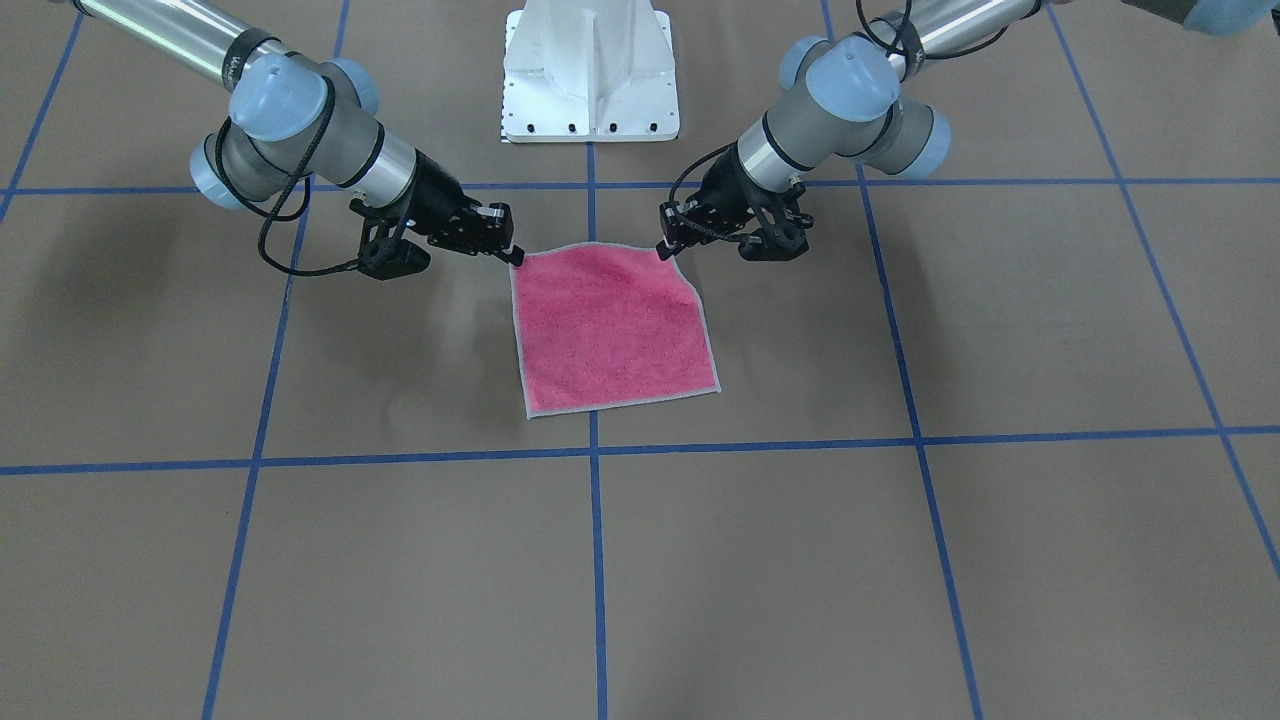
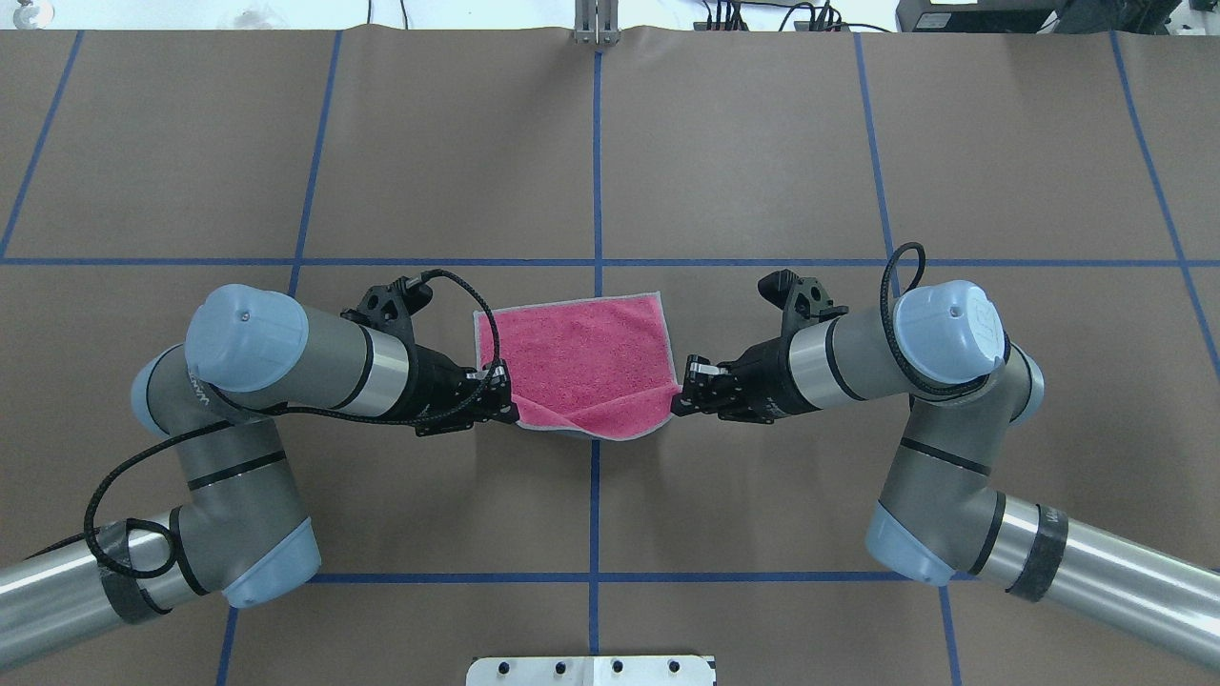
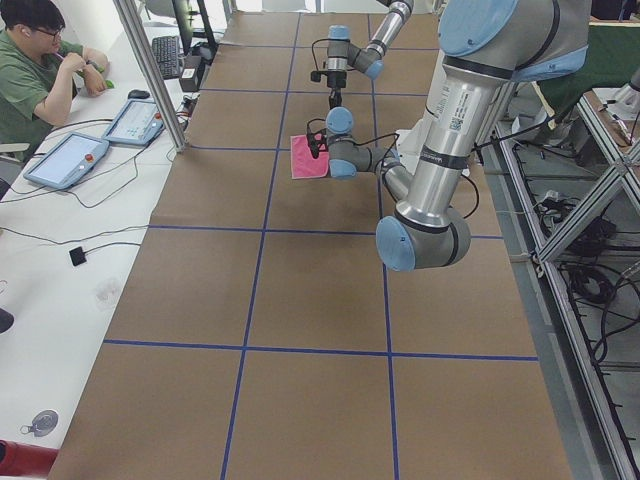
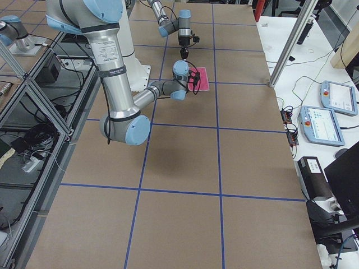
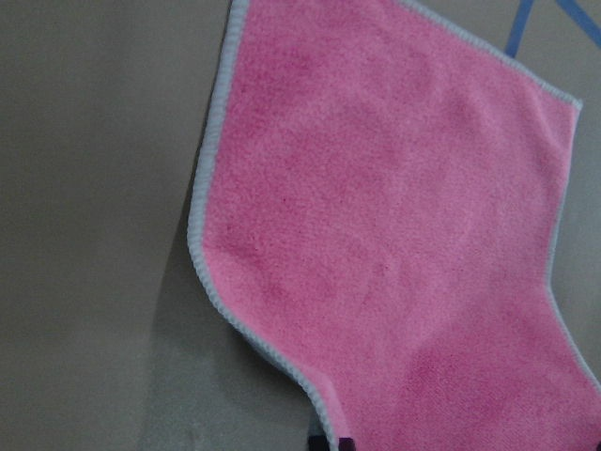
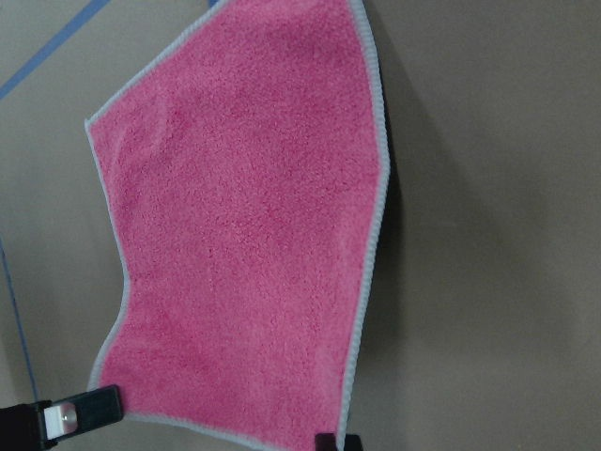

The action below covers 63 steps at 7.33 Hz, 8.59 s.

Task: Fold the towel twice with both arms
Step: 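Lift both towel edges and bring the grippers toward each other, then hold the towel up with both grippers and lay it down folded, then open both grippers and lift them off the folded towel, then grasp the corner of the grey folded towel with the right gripper, then drag the towel corner toward the robot with the right gripper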

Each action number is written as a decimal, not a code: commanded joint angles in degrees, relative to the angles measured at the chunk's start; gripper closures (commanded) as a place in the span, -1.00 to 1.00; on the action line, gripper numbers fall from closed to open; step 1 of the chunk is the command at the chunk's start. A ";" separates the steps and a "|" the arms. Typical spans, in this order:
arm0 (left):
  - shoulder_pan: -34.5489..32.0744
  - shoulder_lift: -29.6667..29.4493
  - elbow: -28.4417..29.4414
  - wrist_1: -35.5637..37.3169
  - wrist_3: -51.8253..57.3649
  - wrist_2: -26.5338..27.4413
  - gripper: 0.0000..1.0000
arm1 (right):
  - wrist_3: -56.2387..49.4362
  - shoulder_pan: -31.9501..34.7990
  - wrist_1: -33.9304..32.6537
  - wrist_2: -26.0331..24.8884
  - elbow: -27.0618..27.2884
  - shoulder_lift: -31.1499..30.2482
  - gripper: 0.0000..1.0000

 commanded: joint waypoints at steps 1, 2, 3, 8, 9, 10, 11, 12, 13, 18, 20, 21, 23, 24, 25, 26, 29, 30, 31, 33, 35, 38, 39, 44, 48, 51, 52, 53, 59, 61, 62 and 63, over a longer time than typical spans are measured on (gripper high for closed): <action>-2.58 -0.99 2.11 -0.05 -0.16 -0.03 1.00 | -0.03 1.49 -0.02 0.00 -3.57 2.44 1.00; -3.11 -1.60 3.16 -0.05 -0.33 -0.12 1.00 | -0.12 2.19 -0.02 0.00 -5.07 3.41 1.00; -3.47 -1.61 3.61 -0.05 -0.51 -0.12 1.00 | -0.03 3.07 -0.10 0.00 -6.48 4.73 1.00; -4.26 -1.35 4.05 -0.05 -0.77 -0.03 1.00 | -0.47 5.18 -0.11 -0.18 -12.11 9.74 1.00; -4.35 -1.09 4.05 -0.05 -0.77 -0.12 1.00 | -0.47 5.18 -0.11 -0.70 -13.60 10.97 1.00; -4.35 -1.00 4.57 -0.05 -0.77 -0.03 1.00 | -0.47 5.18 -0.11 -1.14 -14.14 11.07 1.00; -4.35 -1.08 5.01 -0.05 -0.77 -0.03 1.00 | -0.47 5.27 -0.11 -1.15 -14.31 11.07 1.00; -4.43 -1.17 5.28 -0.05 -0.95 0.05 1.00 | -0.47 5.27 -0.11 -1.15 -14.40 11.07 1.00; -4.44 -1.26 5.72 -0.05 -0.95 0.14 1.00 | -0.56 5.36 -0.11 -1.15 -14.93 11.07 1.00; -5.49 -1.79 7.30 -0.05 -0.95 0.23 1.00 | -0.56 5.53 -0.02 -1.67 -15.37 11.24 1.00; -5.67 -2.57 7.48 -0.05 -1.04 0.23 1.00 | -0.56 5.62 -0.02 -1.67 -15.37 11.51 1.00; -5.67 -3.19 8.44 -0.05 -1.04 0.23 1.00 | -0.56 5.62 -0.02 -1.85 -15.46 11.51 1.00; -5.67 -3.19 8.97 -0.05 -0.95 0.32 1.00 | -0.56 5.62 -0.02 -1.85 -15.72 11.51 1.00; -5.58 -3.19 9.15 -0.05 -0.77 0.23 1.00 | -0.56 5.62 -0.02 -1.85 -15.72 11.51 1.00; -5.67 -3.11 9.06 -0.05 -0.77 0.23 1.00 | -0.56 5.62 -0.02 -1.94 -15.72 11.60 0.77; -5.67 -3.10 9.06 -0.14 -0.77 0.23 0.56 | -0.47 5.62 -0.02 -2.37 -15.72 11.77 0.22; -5.67 -3.54 9.06 -0.05 -0.95 0.32 -0.99 | 1.89 5.62 -0.02 -2.64 -15.99 11.95 -0.97; -5.67 -3.63 8.89 -0.14 -0.95 0.32 -0.99 | 2.42 5.62 -0.02 -2.64 -15.99 12.30 -0.97; -5.75 -3.63 8.89 -0.14 -0.95 0.32 -0.99 | 2.78 5.62 -0.02 -2.64 -15.99 12.65 -0.97; -5.93 -3.72 8.62 -0.14 -1.04 0.32 -0.99 | 3.04 6.06 -0.02 -2.64 -15.90 12.74 -0.97; -6.80 -4.33 8.45 -0.05 -1.12 0.23 -0.99 | 4.09 6.50 -0.19 -1.85 -15.81 12.48 -0.97; -10.92 -6.95 8.36 6.93 -0.69 -4.40 -0.99 | 5.86 5.19 -8.26 1.84 -14.50 11.95 -0.97; -11.55 -8.10 8.36 8.90 -0.68 -5.12 -0.99 | 5.77 3.97 -8.54 1.67 -14.58 11.77 -0.97; -12.08 -7.85 8.36 8.92 -0.25 -5.22 -0.99 | 5.77 3.16 -10.57 2.10 -13.79 11.68 0.60; -12.61 -7.85 8.45 8.92 -0.07 -5.22 -0.98 | 5.68 7.45 -10.21 7.79 -12.03 10.54 1.00; -13.57 -7.76 8.36 8.92 -0.07 -5.48 -0.99 | 6.29 6.34 -10.65 13.49 -4.67 5.98 1.00; -14.27 -7.68 8.36 8.92 -0.07 -6.87 -0.99 | 7.69 3.46 -10.65 14.31 -1.69 5.19 1.00; -14.63 -7.41 8.36 8.83 -0.07 -7.32 -0.99 | 11.88 -0.66 -10.57 14.23 -0.70 5.79 1.00; -14.72 -6.36 8.09 8.74 0.02 -7.42 -0.98 | 12.71 -10.64 -10.65 6.41 -4.46 13.96 0.54; -14.72 -6.36 8.01 8.74 0.02 -7.59 -0.99 | 12.89 -10.46 -10.74 4.75 -4.38 15.19 -0.98; -14.72 -6.36 7.57 8.74 0.02 -8.11 -0.99 | 12.89 -10.03 -10.65 4.83 -4.04 15.20 -0.98; -14.81 -6.36 7.13 8.83 0.02 -8.64 -0.99 | 12.89 -8.46 -10.65 5.00 -3.60 15.11 -0.99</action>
